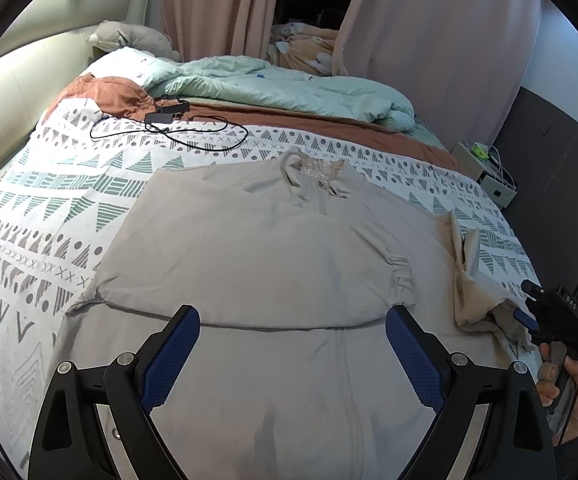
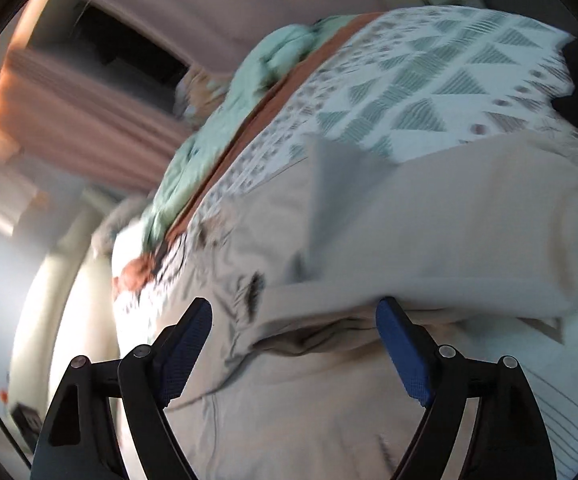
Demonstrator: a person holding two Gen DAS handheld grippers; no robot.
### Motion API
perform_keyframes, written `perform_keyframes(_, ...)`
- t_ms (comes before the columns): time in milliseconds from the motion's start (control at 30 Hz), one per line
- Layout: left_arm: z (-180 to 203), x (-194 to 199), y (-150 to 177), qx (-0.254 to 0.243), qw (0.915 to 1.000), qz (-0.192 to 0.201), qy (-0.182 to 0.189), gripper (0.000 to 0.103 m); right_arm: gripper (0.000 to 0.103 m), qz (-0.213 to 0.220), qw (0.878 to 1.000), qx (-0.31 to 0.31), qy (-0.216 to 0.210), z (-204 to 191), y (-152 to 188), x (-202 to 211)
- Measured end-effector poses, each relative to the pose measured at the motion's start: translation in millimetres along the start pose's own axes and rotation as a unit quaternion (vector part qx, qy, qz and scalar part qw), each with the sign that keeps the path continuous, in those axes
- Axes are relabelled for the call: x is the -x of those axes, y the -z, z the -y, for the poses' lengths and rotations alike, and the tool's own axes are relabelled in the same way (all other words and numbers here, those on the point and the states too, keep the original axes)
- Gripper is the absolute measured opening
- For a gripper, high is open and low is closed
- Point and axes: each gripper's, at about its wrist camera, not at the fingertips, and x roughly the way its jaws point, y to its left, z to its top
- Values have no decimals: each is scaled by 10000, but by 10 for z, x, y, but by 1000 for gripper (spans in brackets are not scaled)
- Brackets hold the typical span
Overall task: Fold large clothes
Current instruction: 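Lift the sleeve and carry it across the jacket front with the right gripper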
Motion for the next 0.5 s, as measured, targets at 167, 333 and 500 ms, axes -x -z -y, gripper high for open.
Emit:
perform_keyframes(167, 61, -109, -1, -9, 10000, -80, 51, 94, 85, 368, 9943, -880, 470, 542, -88, 390)
perform_keyframes(333, 131, -236, -8, 5, 9998, -141, 167, 94, 85, 423, 9896, -1277, 505, 812, -118, 581)
perform_keyframes(500, 169, -329, 19, -12, 9995, -177, 264, 94, 85, 408, 9843, -1622, 557, 895, -17, 581)
